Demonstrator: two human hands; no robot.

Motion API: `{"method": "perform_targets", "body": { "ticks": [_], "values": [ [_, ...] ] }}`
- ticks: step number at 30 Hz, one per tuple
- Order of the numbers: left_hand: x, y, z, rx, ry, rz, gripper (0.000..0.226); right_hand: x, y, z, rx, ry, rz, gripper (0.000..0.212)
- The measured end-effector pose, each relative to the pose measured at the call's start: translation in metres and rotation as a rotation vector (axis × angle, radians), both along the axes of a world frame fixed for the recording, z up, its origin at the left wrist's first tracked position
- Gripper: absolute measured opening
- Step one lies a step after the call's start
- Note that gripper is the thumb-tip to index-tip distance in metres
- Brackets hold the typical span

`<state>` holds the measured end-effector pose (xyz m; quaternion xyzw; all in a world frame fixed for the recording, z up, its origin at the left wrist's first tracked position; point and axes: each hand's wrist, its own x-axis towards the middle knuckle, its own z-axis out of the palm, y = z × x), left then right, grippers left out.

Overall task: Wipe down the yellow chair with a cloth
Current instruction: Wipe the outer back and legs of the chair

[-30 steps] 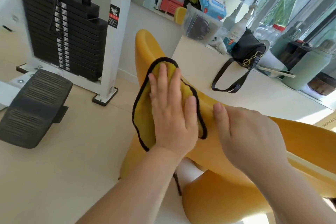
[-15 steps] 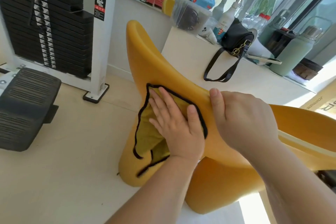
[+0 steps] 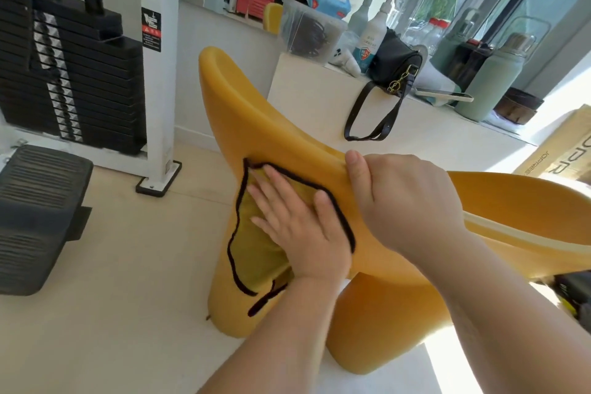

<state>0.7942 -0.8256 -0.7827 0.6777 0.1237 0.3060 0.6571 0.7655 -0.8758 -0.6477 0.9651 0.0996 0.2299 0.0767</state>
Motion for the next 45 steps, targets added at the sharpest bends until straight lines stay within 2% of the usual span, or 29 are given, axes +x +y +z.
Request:
{"method": "perform_targets", "body": {
  "ticks": [4,8,12,16,18,21,22,25,27,31,33,35,37,39,41,45],
  "values": [
    [-0.011,-0.02,-0.013,0.154,-0.035,-0.02,0.079,-0.001,0.001,0.0,0.002,0.037,-0.012,0.062],
    [0.027,0.037,0.012,-0.017,-0.102,0.092,0.092,-0.003,0.001,0.003,0.027,0.078,-0.006,0.068],
    [0.042,0.054,0.013,-0.045,-0.196,0.108,0.088,0.0,-0.001,0.002,0.021,0.069,0.007,0.065],
    [0.015,0.004,0.005,0.006,-0.118,0.144,0.083,0.003,-0.005,0.001,0.052,0.037,0.062,0.058],
    [0.002,-0.026,-0.007,0.06,-0.093,0.09,0.077,-0.002,-0.01,-0.001,0.138,-0.013,0.139,0.052],
    [-0.012,-0.062,-0.023,0.175,-0.058,0.051,0.115,-0.023,-0.034,-0.014,0.196,-0.124,0.123,0.041],
    [-0.016,-0.072,-0.025,0.203,-0.088,0.044,0.117,-0.032,-0.047,-0.02,0.186,-0.172,0.076,0.038],
    [-0.025,-0.092,-0.023,0.207,-0.249,0.032,0.085,-0.054,-0.09,-0.036,0.27,-0.268,-0.074,0.038],
    [-0.029,-0.105,-0.023,0.21,-0.266,0.022,0.079,-0.063,-0.115,-0.045,0.323,-0.3,-0.119,0.039],
    [-0.041,-0.137,-0.036,0.319,-0.275,-0.012,0.08,-0.072,-0.14,-0.065,0.356,-0.284,-0.077,0.047],
    [-0.046,-0.154,-0.049,0.406,-0.229,-0.012,0.099,-0.073,-0.147,-0.074,0.403,-0.312,-0.012,0.05],
    [-0.051,-0.166,-0.06,0.515,-0.188,-0.033,0.116,-0.078,-0.155,-0.085,0.518,-0.404,0.049,0.05],
    [-0.058,-0.173,-0.069,0.616,-0.197,-0.089,0.103,-0.086,-0.166,-0.1,0.63,-0.552,0.049,0.047],
    [-0.067,-0.175,-0.078,0.725,-0.186,-0.17,0.086,-0.093,-0.173,-0.12,0.793,-0.619,0.007,0.035],
    [-0.072,-0.169,-0.087,0.848,-0.179,-0.224,0.08,-0.092,-0.172,-0.141,1.08,-0.52,-0.102,0.013],
    [-0.068,-0.135,-0.096,1.059,-0.216,-0.194,0.067,-0.092,-0.152,-0.177,1.674,-0.168,-0.44,0.04]
  ]
}}
